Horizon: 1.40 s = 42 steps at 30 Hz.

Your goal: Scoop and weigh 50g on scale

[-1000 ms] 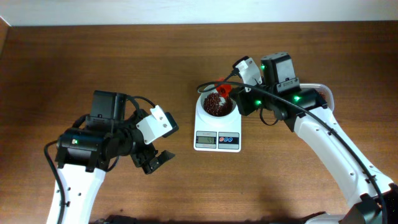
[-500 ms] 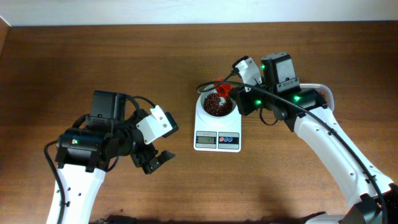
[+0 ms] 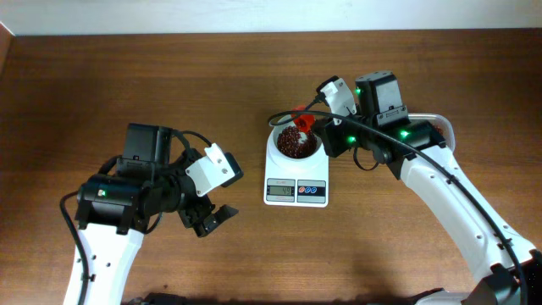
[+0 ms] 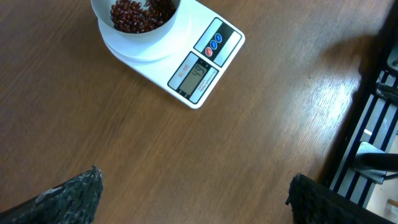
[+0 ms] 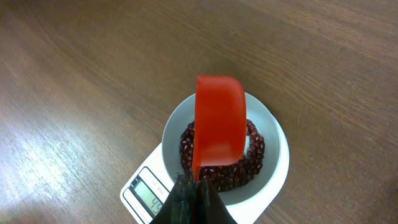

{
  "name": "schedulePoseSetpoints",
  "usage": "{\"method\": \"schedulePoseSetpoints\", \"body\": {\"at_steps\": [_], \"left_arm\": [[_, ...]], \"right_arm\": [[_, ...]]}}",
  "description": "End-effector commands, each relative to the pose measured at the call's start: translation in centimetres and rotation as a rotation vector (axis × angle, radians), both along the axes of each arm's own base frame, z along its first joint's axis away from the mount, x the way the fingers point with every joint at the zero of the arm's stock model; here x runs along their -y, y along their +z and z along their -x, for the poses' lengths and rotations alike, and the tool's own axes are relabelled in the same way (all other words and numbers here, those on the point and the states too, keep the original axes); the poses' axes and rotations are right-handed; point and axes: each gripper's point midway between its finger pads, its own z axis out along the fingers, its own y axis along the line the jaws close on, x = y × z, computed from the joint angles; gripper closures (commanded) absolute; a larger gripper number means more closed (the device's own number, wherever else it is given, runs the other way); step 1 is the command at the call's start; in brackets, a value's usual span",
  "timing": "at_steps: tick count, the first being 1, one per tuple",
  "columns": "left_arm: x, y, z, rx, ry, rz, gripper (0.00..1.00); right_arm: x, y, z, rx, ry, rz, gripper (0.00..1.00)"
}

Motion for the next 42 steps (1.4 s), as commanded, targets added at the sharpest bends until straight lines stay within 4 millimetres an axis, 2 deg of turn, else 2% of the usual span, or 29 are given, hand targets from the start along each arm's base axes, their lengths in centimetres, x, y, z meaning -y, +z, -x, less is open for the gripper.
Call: {"method": "schedulePoseSetpoints", "body": {"at_steps": [1,20,23,27,30,38,42], "left_arm": [[0.2,0.9,-0.1,0.032,-0.016,0.015,0.01],[0.2,0.9,-0.1,0.032,-0.016,0.014,0.01],[0.2,0.9,-0.1,0.032,-0.016,0.014,0.01],[0.2,0.9,-0.1,0.032,-0.016,0.015,0.01],[0.2,0.9,-0.1,0.032,-0.015,0.015,0.01],[0.2,0.9,-0.1,0.032,-0.015,0.015,0.01],[0.2,0.9,-0.1,0.032,-0.016,0.015,0.01]], "right_arm": [[-0.1,1.1,-0.3,0.017,-0.001,-0.024,0.96],[-0.1,1.1,-0.3,0.018,-0.001,-0.024,0.96],[0.5,0.8,-0.7,0.028,-0.028,0.005,0.96],[-0.4,1.2,-0.1,0.014,0.014,-0.042,0.96],[0.5,0.9,-0.6,0.025,-0.025,0.001,0.96],[0.7,0.7,-0.7,0.024,-0.038,0.016,0.96],[0.1,1.0,-0.5,0.022,-0.010,-0.013,0.96]]}}
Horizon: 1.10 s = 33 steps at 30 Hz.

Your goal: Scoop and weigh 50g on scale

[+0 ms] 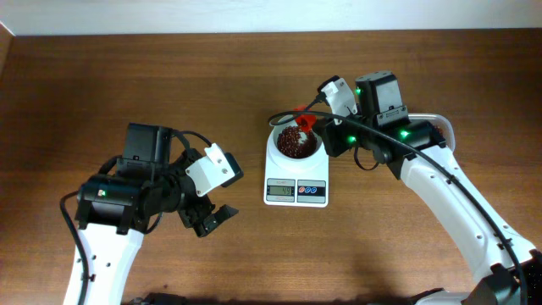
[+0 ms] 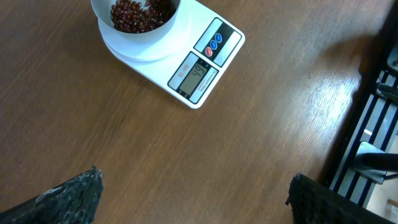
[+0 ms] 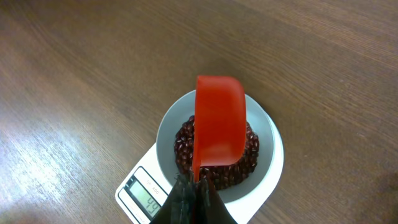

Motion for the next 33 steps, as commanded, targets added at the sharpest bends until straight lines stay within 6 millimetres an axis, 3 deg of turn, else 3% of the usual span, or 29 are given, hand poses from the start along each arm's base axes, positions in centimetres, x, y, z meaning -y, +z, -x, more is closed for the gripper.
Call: {"method": "schedulePoseSetpoints", "body": {"at_steps": [1,33], "left_arm": [[0.16,0.93,-0.08,0.032,-0.016,0.015,0.01],[0.16,0.93,-0.08,0.032,-0.015,0.015,0.01]], "right_arm": [[0.37,0.84,-0.61,0.026,-0.024,0.002,0.96],[-0.24,1.09,-0.20,0.014,0.007,-0.033,0.96]]}}
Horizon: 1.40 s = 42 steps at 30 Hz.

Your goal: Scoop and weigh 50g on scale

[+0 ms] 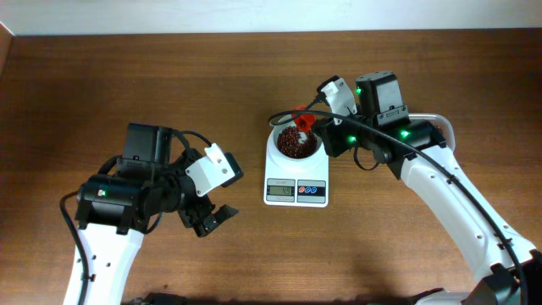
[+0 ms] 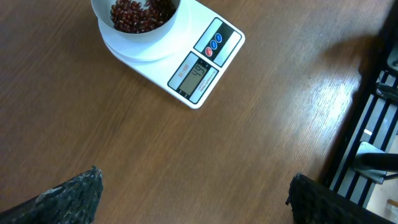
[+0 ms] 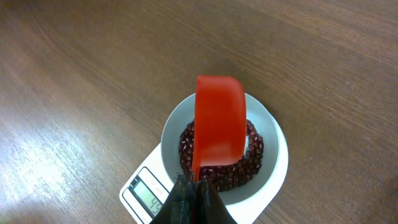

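A white digital scale (image 1: 295, 190) stands mid-table with a white bowl (image 1: 295, 142) of dark red beans (image 3: 254, 148) on it. Its display (image 2: 194, 77) reads 49. My right gripper (image 3: 194, 198) is shut on the handle of a red scoop (image 3: 219, 121), which hangs turned over right above the bowl, its back facing the wrist camera. In the overhead view the scoop (image 1: 302, 122) is at the bowl's far rim. My left gripper (image 1: 212, 219) stands open over bare table to the left of the scale, holding nothing.
The brown wooden table (image 1: 169, 85) stretches around the scale. Past the table's edge in the left wrist view stands a black slatted frame (image 2: 373, 118). The right arm (image 1: 440, 186) reaches in from the right side.
The right wrist view has shifted a little, so the bowl sits slightly right and lower in it. The scoop stays turned over above the beans. The left arm has not moved.
At every moment my right gripper held the red scoop turned over above the bean bowl, with only small shifts of the wrist. The scale display read 49 throughout. My left gripper stayed open in the same spot.
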{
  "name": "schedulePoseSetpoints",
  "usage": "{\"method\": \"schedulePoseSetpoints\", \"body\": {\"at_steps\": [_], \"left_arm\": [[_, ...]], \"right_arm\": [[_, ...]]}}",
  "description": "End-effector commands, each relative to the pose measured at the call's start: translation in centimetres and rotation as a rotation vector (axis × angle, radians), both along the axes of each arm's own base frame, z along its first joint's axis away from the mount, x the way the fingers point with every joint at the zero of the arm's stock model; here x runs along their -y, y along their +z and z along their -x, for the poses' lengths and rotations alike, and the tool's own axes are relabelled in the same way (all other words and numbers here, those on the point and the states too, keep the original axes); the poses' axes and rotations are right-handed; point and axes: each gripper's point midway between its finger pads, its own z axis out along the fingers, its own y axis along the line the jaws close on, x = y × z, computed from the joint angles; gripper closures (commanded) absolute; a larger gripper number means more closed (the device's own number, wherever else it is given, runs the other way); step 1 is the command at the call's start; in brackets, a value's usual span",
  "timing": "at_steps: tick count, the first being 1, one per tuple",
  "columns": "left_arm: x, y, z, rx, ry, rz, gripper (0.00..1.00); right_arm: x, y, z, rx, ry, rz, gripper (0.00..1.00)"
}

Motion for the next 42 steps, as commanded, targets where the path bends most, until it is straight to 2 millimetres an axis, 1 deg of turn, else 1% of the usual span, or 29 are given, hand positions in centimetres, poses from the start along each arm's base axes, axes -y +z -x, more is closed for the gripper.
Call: {"method": "schedulePoseSetpoints", "body": {"at_steps": [1,18,21,39,42], "left_arm": [[0.16,0.93,-0.08,0.032,-0.016,0.015,0.01],[0.16,0.93,-0.08,0.032,-0.016,0.014,0.01],[0.16,0.93,-0.08,0.032,-0.016,0.014,0.01],[0.16,0.93,-0.08,0.032,-0.016,0.015,0.01],[0.16,0.93,-0.08,0.032,-0.016,0.014,0.01]], "right_arm": [[-0.13,1.00,-0.28,0.018,0.000,-0.021,0.96],[-0.10,1.01,-0.31,0.019,-0.001,-0.020,0.96],[0.29,0.81,-0.56,0.026,-0.022,0.004,0.96],[-0.18,0.99,-0.24,0.017,0.001,-0.021,0.96],[0.36,0.76,-0.56,0.024,-0.025,0.007,0.96]]}}
